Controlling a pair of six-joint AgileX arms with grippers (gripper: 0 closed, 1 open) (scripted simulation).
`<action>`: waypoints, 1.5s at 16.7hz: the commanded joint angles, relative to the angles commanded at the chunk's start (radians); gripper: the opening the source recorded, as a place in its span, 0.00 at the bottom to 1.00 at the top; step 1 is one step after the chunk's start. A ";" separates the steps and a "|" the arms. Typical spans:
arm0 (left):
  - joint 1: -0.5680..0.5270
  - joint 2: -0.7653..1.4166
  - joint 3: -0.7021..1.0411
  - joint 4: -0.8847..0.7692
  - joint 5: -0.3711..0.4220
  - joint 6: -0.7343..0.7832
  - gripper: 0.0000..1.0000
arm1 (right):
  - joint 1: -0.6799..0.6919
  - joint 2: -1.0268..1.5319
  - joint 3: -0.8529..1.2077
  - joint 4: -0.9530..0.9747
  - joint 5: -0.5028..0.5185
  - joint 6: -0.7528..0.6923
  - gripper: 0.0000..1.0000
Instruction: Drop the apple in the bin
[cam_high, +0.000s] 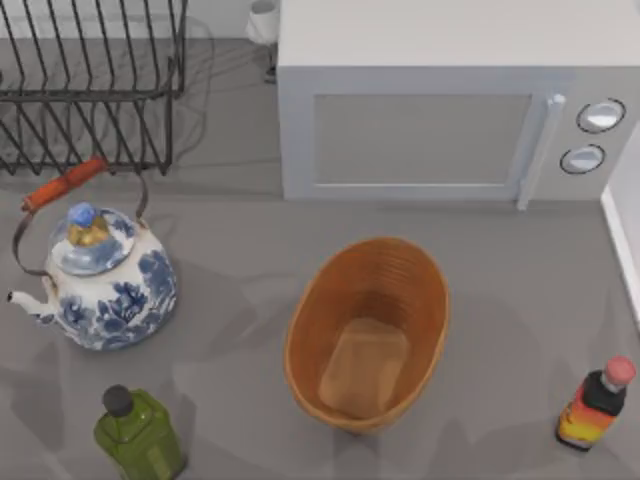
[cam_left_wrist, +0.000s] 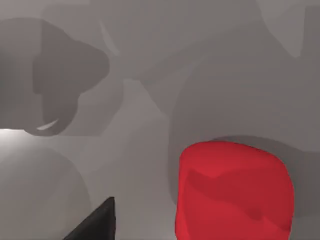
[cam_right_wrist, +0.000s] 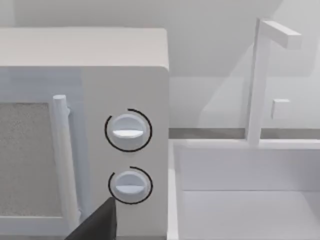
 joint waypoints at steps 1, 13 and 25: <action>0.019 0.040 0.018 -0.035 0.015 0.020 1.00 | 0.000 0.000 0.000 0.000 0.000 0.000 1.00; 0.007 0.148 0.005 0.019 0.041 0.017 1.00 | 0.000 0.000 0.000 0.000 0.000 0.000 1.00; 0.011 0.279 -0.057 0.192 0.033 0.005 1.00 | 0.000 0.000 0.000 0.000 0.000 0.000 1.00</action>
